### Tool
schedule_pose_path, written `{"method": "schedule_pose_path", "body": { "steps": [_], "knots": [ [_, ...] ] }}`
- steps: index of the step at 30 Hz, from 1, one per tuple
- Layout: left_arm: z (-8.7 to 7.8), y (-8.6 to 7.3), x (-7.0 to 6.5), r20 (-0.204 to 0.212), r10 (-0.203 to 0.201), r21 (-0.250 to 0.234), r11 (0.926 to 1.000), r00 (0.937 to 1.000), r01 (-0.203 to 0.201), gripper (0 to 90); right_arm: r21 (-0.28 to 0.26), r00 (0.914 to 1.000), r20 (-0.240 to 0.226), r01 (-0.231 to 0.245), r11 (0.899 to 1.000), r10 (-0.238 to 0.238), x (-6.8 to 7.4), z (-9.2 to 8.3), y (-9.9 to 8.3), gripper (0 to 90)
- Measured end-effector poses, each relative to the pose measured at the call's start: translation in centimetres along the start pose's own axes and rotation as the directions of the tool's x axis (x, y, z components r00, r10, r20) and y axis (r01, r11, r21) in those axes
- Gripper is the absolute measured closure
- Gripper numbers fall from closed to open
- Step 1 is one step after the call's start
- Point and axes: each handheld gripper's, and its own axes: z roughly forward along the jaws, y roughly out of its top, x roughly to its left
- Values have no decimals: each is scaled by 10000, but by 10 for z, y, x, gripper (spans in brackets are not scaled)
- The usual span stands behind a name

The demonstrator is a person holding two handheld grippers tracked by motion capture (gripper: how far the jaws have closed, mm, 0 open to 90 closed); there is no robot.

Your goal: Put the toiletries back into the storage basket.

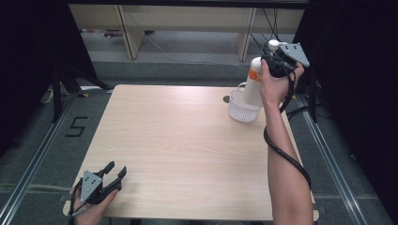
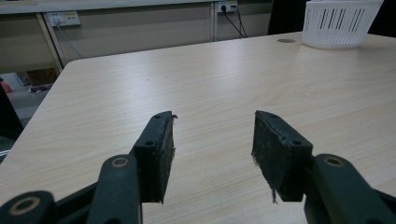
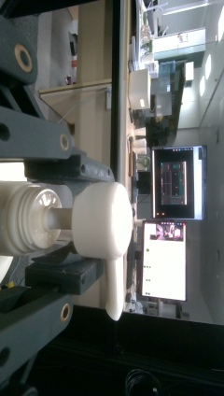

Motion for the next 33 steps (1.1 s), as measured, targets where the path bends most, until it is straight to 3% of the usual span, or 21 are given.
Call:
{"method": "schedule_pose_path", "body": {
  "steps": [2, 9, 33],
  "knots": [
    [0, 0, 0, 3, 2, -3, 10000, 10000, -2, 476, -62, 9998, 21, 196, 9998, -196, -1, 2, 0, 604],
    [0, 0, 0, 3, 29, -4, 10000, 10000, -29, 476, 166, 10000, 56, 30, 9999, -31, -2, 5, -2, 604],
    [0, 0, 0, 5, 44, 3, 10000, 10000, -44, 476, 235, 9998, -60, 200, 9995, -199, 4, 16, -5, 603]
  ]
}}
